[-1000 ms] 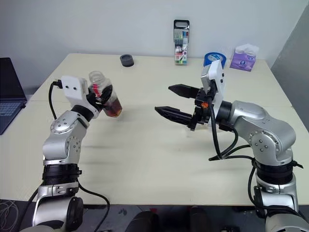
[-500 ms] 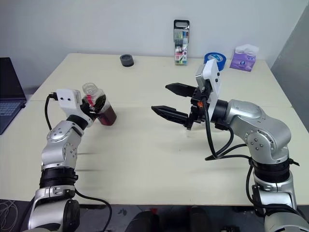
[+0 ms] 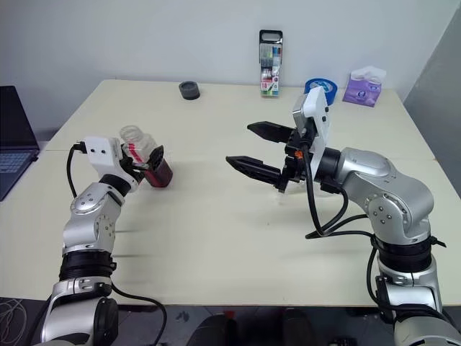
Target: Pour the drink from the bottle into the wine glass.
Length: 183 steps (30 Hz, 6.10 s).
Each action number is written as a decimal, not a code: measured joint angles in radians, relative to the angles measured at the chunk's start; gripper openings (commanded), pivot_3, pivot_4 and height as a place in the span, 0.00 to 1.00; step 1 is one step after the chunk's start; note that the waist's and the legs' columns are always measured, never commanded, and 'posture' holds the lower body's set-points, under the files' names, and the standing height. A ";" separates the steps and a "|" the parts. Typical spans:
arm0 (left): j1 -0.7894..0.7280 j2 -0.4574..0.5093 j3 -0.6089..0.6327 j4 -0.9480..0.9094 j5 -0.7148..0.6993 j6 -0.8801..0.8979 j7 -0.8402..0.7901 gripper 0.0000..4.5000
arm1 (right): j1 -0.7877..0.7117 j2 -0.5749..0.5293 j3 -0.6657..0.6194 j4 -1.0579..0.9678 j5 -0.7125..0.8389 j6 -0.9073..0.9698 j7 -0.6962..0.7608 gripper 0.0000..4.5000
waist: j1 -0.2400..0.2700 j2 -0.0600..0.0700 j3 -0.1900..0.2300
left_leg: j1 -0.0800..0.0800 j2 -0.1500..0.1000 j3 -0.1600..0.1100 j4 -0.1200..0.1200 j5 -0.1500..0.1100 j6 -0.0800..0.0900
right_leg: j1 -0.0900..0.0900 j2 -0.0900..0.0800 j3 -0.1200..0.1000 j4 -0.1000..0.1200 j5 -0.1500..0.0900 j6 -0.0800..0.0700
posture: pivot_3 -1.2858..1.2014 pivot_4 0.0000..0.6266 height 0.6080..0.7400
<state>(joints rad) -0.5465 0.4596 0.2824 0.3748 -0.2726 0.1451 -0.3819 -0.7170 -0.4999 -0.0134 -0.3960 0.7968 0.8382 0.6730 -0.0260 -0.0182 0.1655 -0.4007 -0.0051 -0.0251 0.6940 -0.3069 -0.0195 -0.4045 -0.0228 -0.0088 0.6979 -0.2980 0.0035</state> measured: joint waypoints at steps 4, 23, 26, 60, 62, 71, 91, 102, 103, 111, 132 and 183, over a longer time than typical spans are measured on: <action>0.013 0.002 0.000 -0.010 -0.001 0.008 -0.001 0.98 | 0.007 0.000 0.000 0.006 -0.009 -0.002 -0.002 1.00 | 0.000 0.000 0.000 | 0.000 0.000 0.000 0.000 0.000 0.000 | 0.000 0.000 0.000 0.000 0.000 0.000 | 0.52 0.24 1.00; 0.504 0.004 -0.046 -0.683 -0.099 0.371 -0.029 0.98 | 0.184 -0.029 -0.043 -0.117 0.004 0.031 -0.117 1.00 | 0.001 -0.001 -0.001 | 0.000 0.000 -0.001 -0.001 0.000 0.001 | 0.000 0.000 0.000 0.000 0.000 0.000 | 0.52 0.24 1.00; 0.564 0.064 -0.088 -0.841 -0.174 0.408 -0.132 0.98 | 0.262 -0.059 -0.092 -0.170 0.030 0.075 -0.163 1.00 | 0.005 -0.001 -0.001 | 0.000 0.000 -0.001 -0.001 0.000 0.001 | 0.001 -0.001 0.000 -0.001 0.000 0.000 | 0.52 0.24 1.00; 0.548 0.201 -0.106 -1.014 -0.339 0.413 -0.304 0.98 | 0.350 0.542 -0.352 0.275 0.623 -0.012 -1.327 1.00 | -0.005 0.001 -0.002 | 0.004 0.001 0.001 -0.002 0.000 0.001 | 0.002 0.002 0.002 0.000 0.000 0.000 | 0.52 0.24 1.00; 0.547 0.201 -0.106 -1.014 -0.339 0.413 -0.303 0.98 | 0.337 0.561 -0.346 0.288 0.597 -0.045 -1.321 1.00 | -0.007 0.001 -0.003 | 0.004 0.001 0.001 -0.002 0.000 0.001 | 0.003 0.003 0.002 0.001 0.000 0.000 | 0.52 0.24 1.00; 0.529 0.200 -0.123 -1.012 -0.339 0.413 -0.285 0.98 | 0.248 0.614 -0.328 0.430 0.449 -0.177 -1.224 1.00 | -0.009 0.000 -0.004 | 0.024 0.001 0.003 -0.014 0.000 0.001 | 0.019 0.003 0.004 -0.007 0.000 -0.001 | 0.52 0.24 1.00; 0.549 0.199 -0.138 -1.014 -0.336 0.412 -0.279 1.00 | 0.161 0.630 -0.358 0.563 0.338 -0.227 -1.133 0.05 | -0.006 0.001 -0.004 | 0.023 0.002 0.003 -0.016 0.000 0.001 | 0.018 0.002 0.004 -0.009 0.000 -0.001 | 0.52 0.24 1.00; 0.688 0.100 -0.090 -1.015 -0.255 0.313 -0.181 1.00 | -0.200 0.475 0.234 0.991 -0.461 -0.702 -0.568 0.05 | -0.025 0.007 0.000 | 0.019 0.003 0.003 -0.020 0.000 0.001 | 0.014 0.003 0.002 -0.014 -0.001 -0.003 | 0.52 0.24 1.00; 0.717 0.088 -0.081 -1.020 -0.252 0.308 -0.168 1.00 | -0.230 0.496 0.254 1.080 -0.520 -0.797 -0.551 0.05 | -0.025 0.006 0.000 | 0.018 0.003 0.003 -0.020 0.000 0.001 | 0.014 0.003 0.002 -0.016 -0.001 -0.003 | 0.52 0.24 1.00; 0.842 0.036 -0.049 -1.128 -0.247 0.307 -0.076 1.00 | -0.307 0.621 0.260 1.566 -0.742 -1.181 -0.563 0.05 | -0.004 0.005 0.001 | 0.016 0.002 0.003 -0.020 0.002 -0.003 | 0.015 0.000 0.001 -0.019 -0.001 -0.002 | 0.52 0.24 1.00; 0.888 0.009 -0.037 -1.179 -0.255 0.303 -0.029 1.00 | -0.276 0.640 0.114 1.662 -0.811 -1.303 -0.538 0.05 | -0.006 0.005 0.001 | 0.018 0.002 0.003 -0.020 0.002 -0.003 | 0.015 0.000 0.000 -0.017 -0.001 -0.003 | 0.52 0.24 1.00; 0.600 -0.094 0.001 -0.760 -0.005 0.139 0.150 1.00 | 0.239 -0.102 0.078 0.025 -0.182 -0.316 0.282 0.99 | 0.010 0.003 0.001 | 0.018 0.002 0.000 -0.017 -0.001 0.001 | 0.018 0.001 -0.001 -0.017 -0.001 -0.002 | 0.52 0.24 1.00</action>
<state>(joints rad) 0.0532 0.3657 0.2837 -0.3848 -0.2780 0.2842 -0.2316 -0.4780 -0.6021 0.0643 -0.3709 0.6151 0.5220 0.9553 -0.0157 -0.0153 0.1662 -0.3831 -0.0032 -0.0253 0.6767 -0.3076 -0.0185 -0.3863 -0.0218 -0.0103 0.6804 -0.2986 0.0014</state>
